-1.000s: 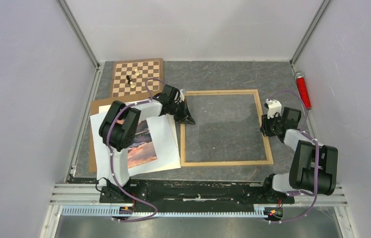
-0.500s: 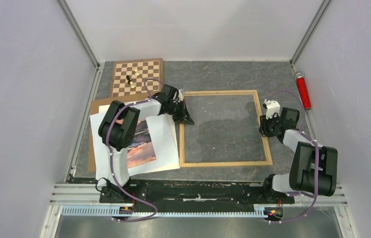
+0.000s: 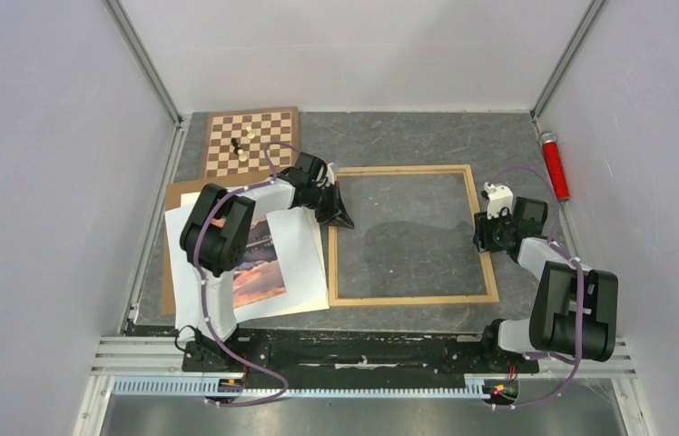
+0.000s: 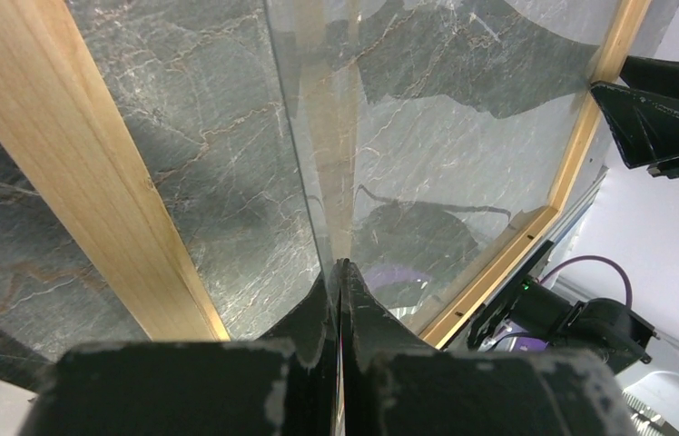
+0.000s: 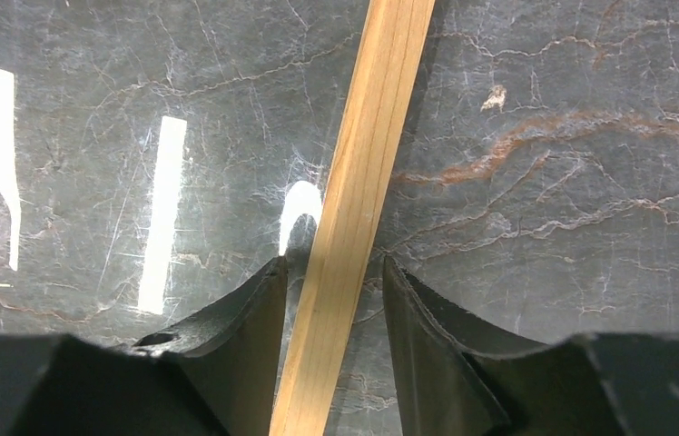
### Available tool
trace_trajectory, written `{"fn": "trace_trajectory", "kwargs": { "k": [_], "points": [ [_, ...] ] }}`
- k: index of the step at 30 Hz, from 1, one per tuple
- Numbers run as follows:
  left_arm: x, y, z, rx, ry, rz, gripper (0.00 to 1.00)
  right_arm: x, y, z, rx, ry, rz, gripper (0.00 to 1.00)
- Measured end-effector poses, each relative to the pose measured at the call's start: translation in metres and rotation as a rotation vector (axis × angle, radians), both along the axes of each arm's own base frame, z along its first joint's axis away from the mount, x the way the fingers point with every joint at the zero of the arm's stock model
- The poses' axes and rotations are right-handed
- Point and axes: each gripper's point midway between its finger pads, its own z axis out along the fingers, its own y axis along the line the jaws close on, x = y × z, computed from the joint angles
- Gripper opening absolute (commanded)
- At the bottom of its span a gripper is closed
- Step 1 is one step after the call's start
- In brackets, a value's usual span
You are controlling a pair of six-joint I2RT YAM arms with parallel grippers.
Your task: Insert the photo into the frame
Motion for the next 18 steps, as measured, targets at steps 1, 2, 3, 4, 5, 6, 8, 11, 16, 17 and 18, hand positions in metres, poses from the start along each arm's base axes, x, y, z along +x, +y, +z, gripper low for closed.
{"fn": "trace_trajectory", "kwargs": {
  "k": [1, 2, 3, 4, 5, 6, 8, 11, 16, 17, 18],
  "points": [
    [0.0003, 0.0000, 0.0006, 0.001, -0.002, -0.002, 0.02, -0.0004, -0.0004, 0.0001, -0.002, 0.001, -0.002, 0.47],
    [0.0006, -0.0001, 0.0013, 0.002, -0.005, -0.006, 0.02, -0.0008, -0.0008, 0.0001, -0.003, 0.003, -0.004, 0.47],
    [0.0008, 0.0001, 0.0018, 0.004, -0.006, -0.009, 0.02, -0.0017, -0.0009, -0.0003, -0.004, 0.007, -0.005, 0.48],
    [0.0008, 0.0002, 0.0020, 0.004, -0.008, -0.011, 0.02, -0.0026, -0.0014, -0.0009, -0.007, 0.011, -0.007, 0.48],
    [0.0009, 0.0004, 0.0022, 0.005, -0.009, -0.014, 0.02, -0.0042, -0.0014, -0.0019, -0.007, 0.019, -0.009, 0.48],
    [0.0010, 0.0005, 0.0024, 0.006, -0.011, -0.016, 0.02, -0.0048, -0.0015, -0.0020, -0.007, 0.021, -0.010, 0.49],
    [0.0010, 0.0005, 0.0026, 0.006, -0.013, -0.018, 0.02, -0.0049, -0.0018, -0.0020, -0.008, 0.022, -0.012, 0.50],
    [0.0011, 0.0002, 0.0034, 0.008, -0.014, -0.021, 0.02, -0.0050, -0.0019, -0.0020, -0.008, 0.023, -0.013, 0.51],
    [0.0016, 0.0000, 0.0039, 0.007, -0.015, -0.021, 0.02, -0.0064, -0.0015, -0.0017, -0.005, 0.034, -0.013, 0.53],
    [0.0020, -0.0002, 0.0041, 0.006, -0.017, -0.021, 0.02, -0.0069, -0.0012, -0.0016, -0.002, 0.039, -0.014, 0.56],
    [0.0022, -0.0003, 0.0042, 0.005, -0.018, -0.021, 0.02, -0.0076, -0.0010, -0.0016, -0.001, 0.044, -0.015, 0.56]
  ]
}}
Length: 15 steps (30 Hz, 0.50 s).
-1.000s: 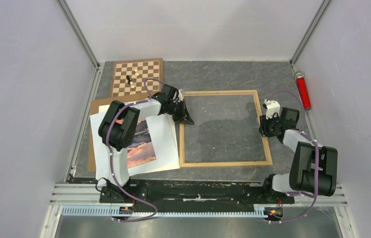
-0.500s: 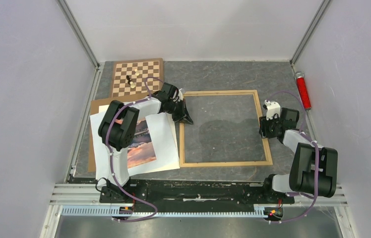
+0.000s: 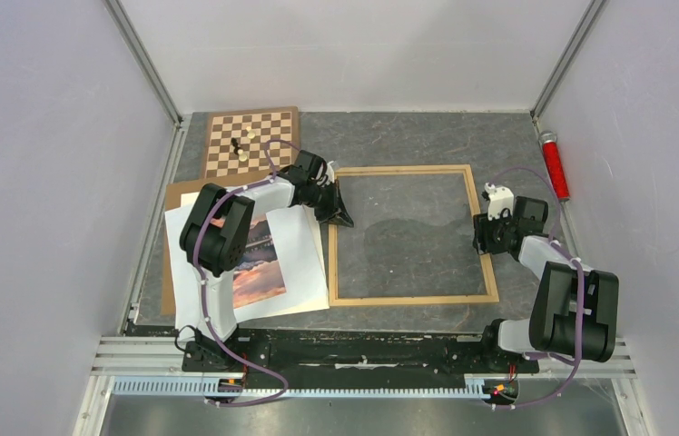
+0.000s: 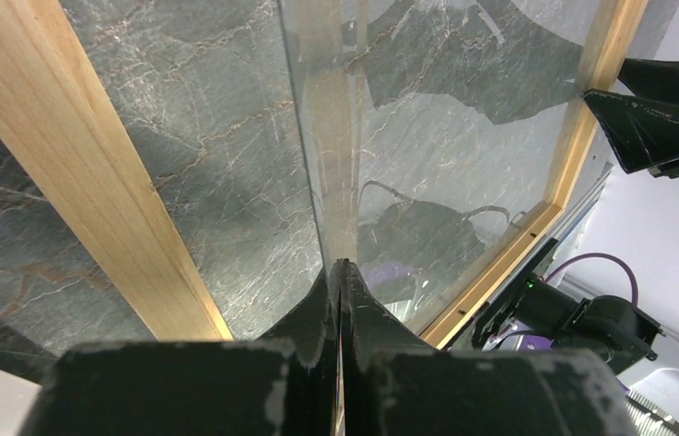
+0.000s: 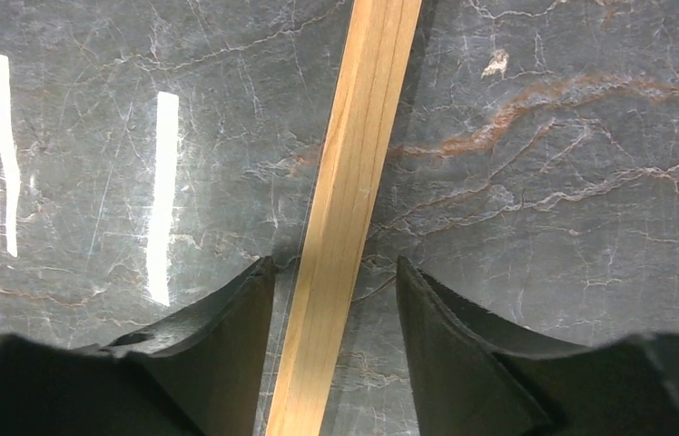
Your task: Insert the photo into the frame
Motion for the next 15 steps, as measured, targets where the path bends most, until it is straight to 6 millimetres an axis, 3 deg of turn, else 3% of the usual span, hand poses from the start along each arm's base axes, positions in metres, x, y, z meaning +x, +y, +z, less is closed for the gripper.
{"fn": "trace_trajectory", "kwargs": {
  "k": [15],
  "points": [
    [-0.006, -0.002, -0.012, -0.033, 0.067, 0.083, 0.02, 0.010, 0.006, 0.016, 0.058, -0.004, -0.012, 0.60]
  ]
}}
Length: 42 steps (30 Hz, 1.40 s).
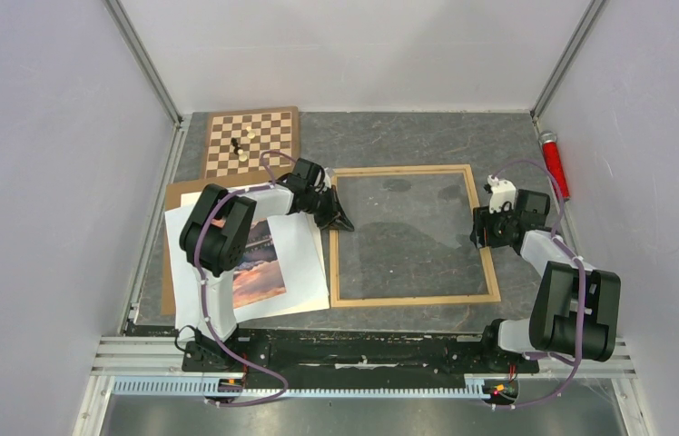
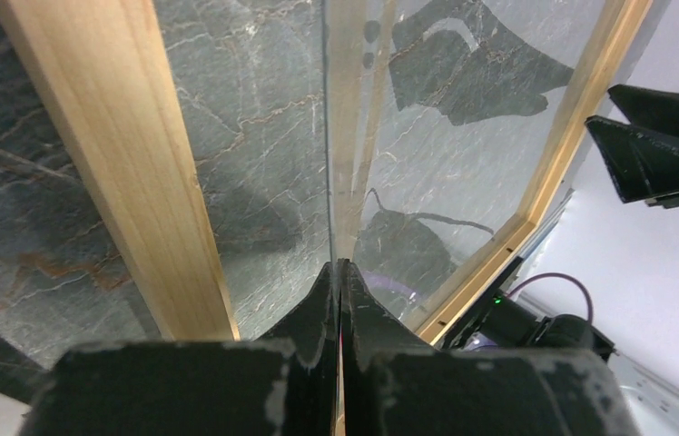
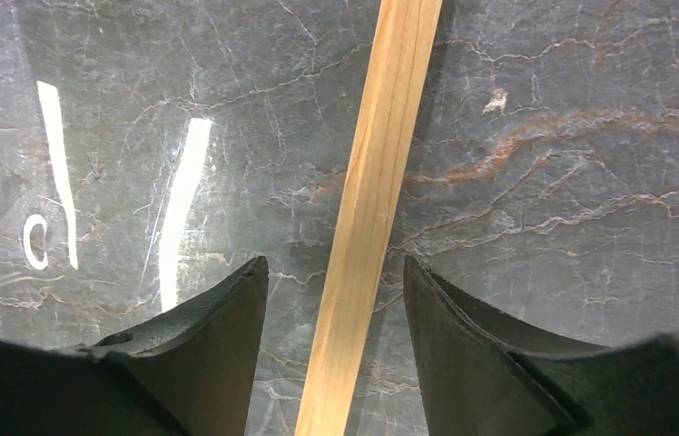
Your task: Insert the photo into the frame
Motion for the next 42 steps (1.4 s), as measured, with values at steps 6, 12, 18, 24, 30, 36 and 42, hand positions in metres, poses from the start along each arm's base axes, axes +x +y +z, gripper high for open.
{"fn": "trace_trajectory", "kwargs": {
  "k": [6, 12, 18, 24, 30, 36, 42],
  "points": [
    [-0.003, -0.003, -0.001, -0.027, 0.053, 0.048, 0.02, -0.006, 0.002, -0.008, 0.010, 0.028, 0.002, 0.59],
    [-0.004, -0.005, 0.000, -0.047, 0.084, 0.068, 0.02, -0.013, 0.004, -0.015, 0.016, 0.043, 0.006, 0.59],
    [-0.005, -0.004, -0.001, -0.066, 0.117, 0.103, 0.02, -0.012, 0.005, -0.016, 0.016, 0.034, 0.008, 0.59],
    [-0.007, -0.003, -0.001, -0.103, 0.191, 0.148, 0.02, -0.011, 0.005, -0.015, 0.016, 0.026, 0.010, 0.58],
    [-0.009, -0.003, 0.001, -0.135, 0.259, 0.195, 0.02, -0.011, 0.005, -0.015, 0.016, 0.026, 0.010, 0.58],
    [-0.007, -0.006, 0.006, -0.158, 0.295, 0.223, 0.02, -0.011, 0.005, -0.015, 0.016, 0.025, 0.010, 0.59],
    [-0.005, -0.010, 0.014, -0.218, 0.333, 0.244, 0.02, -0.010, 0.004, -0.015, 0.014, 0.023, 0.008, 0.59]
  ]
}}
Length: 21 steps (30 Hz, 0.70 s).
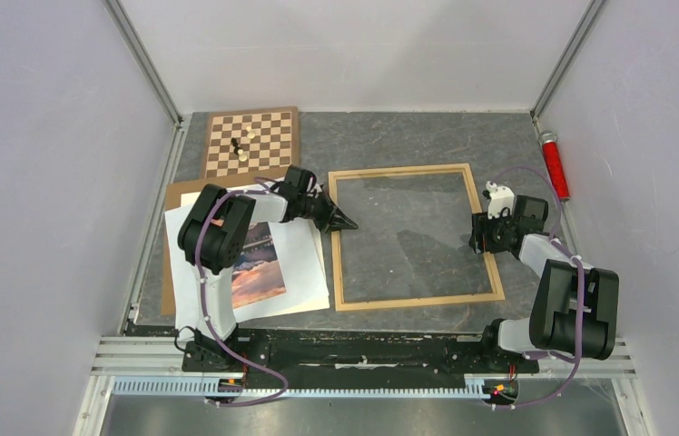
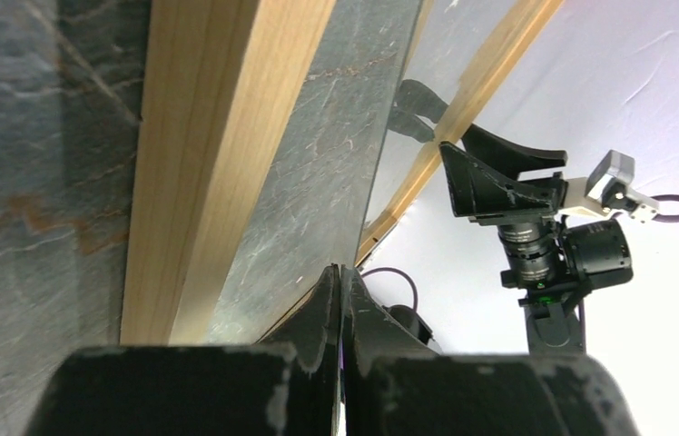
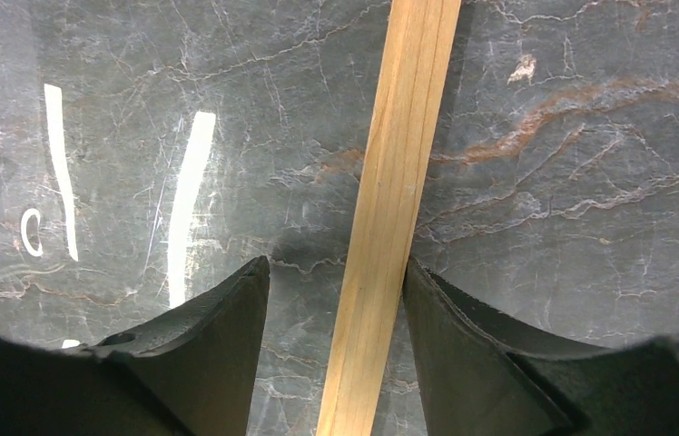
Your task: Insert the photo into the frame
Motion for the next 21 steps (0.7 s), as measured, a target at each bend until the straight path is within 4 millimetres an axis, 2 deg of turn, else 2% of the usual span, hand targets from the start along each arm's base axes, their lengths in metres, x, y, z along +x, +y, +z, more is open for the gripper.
{"fn": "trace_trajectory", "kwargs": {
  "k": [15, 17, 21],
  "points": [
    [0.007, -0.007, 0.024, -0.191, 0.018, 0.078, 0.02, 0.000, -0.002, 0.000, -0.009, 0.002, -0.008, 0.60],
    [0.009, -0.009, 0.029, -0.223, 0.025, 0.098, 0.02, 0.000, -0.002, 0.000, -0.009, 0.001, -0.007, 0.61],
    [0.011, -0.010, 0.042, -0.292, 0.047, 0.141, 0.02, 0.000, 0.000, 0.001, 0.002, 0.004, -0.003, 0.72]
  ]
}}
